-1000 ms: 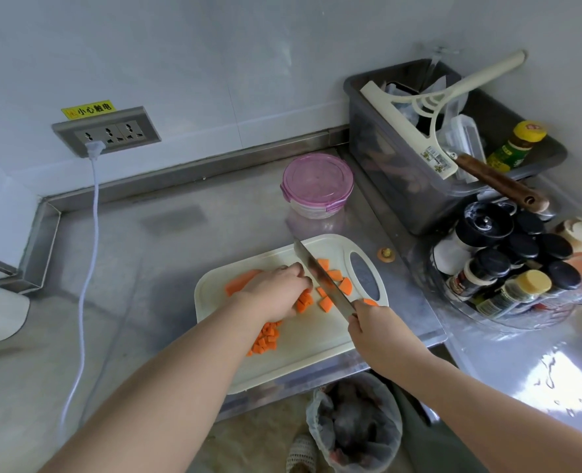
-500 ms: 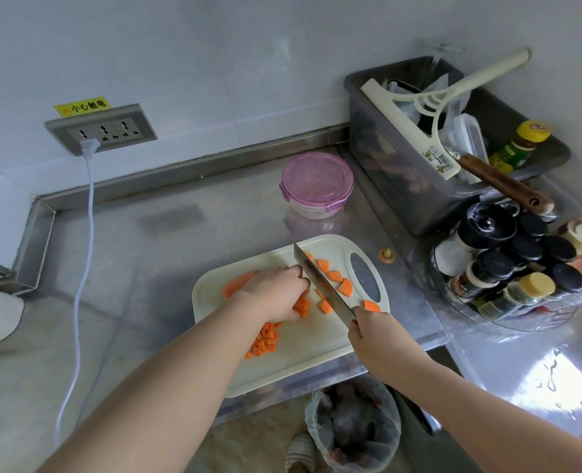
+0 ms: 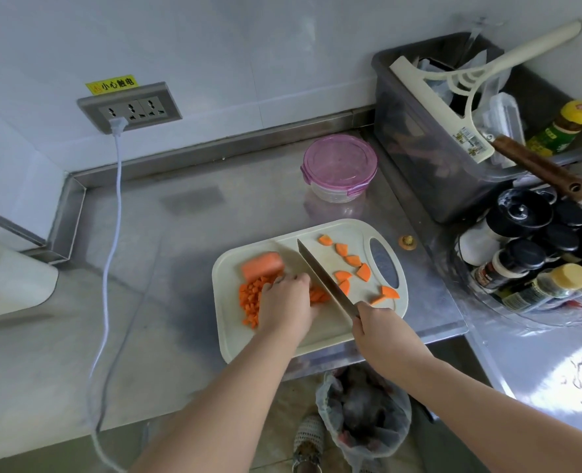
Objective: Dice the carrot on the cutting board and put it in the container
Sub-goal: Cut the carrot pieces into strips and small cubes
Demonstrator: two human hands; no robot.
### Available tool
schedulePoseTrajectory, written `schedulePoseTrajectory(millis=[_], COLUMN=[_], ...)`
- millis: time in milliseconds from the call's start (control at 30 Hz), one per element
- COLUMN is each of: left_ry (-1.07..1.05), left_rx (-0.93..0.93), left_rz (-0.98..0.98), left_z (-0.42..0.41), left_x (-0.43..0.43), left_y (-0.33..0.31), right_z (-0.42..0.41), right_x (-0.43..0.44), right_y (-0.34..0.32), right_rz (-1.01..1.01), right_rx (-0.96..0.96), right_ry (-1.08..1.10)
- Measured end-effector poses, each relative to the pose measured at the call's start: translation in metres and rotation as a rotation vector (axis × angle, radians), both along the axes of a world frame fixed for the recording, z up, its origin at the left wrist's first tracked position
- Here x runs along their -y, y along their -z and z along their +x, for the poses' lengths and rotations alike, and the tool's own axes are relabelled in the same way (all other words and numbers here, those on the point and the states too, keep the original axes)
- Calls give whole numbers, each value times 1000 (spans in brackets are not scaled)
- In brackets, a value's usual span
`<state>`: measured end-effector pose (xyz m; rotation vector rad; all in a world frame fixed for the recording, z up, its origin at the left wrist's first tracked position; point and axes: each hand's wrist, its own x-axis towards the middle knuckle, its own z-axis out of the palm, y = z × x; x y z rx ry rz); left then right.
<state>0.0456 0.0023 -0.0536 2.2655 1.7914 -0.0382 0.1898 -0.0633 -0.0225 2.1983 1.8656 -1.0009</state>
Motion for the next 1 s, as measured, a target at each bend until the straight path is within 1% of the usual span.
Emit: schedulePoseTrajectory(millis=[67, 133, 200, 467, 567, 667, 767, 900, 1000], left_ry=[2, 15, 26, 63, 111, 148, 160, 148, 132], left_rx=[38, 59, 61, 119, 138, 150, 156, 172, 183], left_rz=[-38, -55, -44, 1, -50, -98, -101, -90, -91], left_z=[-5, -8, -10, -12, -15, -17, -17, -17, -18], left_x=[-3, -5, -6, -7, -11, -15, -16, -13, -11], left_y=[1, 2, 2, 4, 3, 3, 4, 4, 4], right_z=[0, -2, -3, -2, -1, -1, -1, 1, 2], right_x=[1, 2, 3, -2, -2, 0, 2, 2, 1], right_y=[4, 5, 8, 6, 6, 4, 5, 8, 11], right_rz=[12, 15, 15, -7, 8, 40, 12, 18, 15], right_rx=[47, 53, 32, 52, 48, 22, 49, 31, 44], right_ry=[-99, -122, -107, -134, -137, -91, -150, -113, -154])
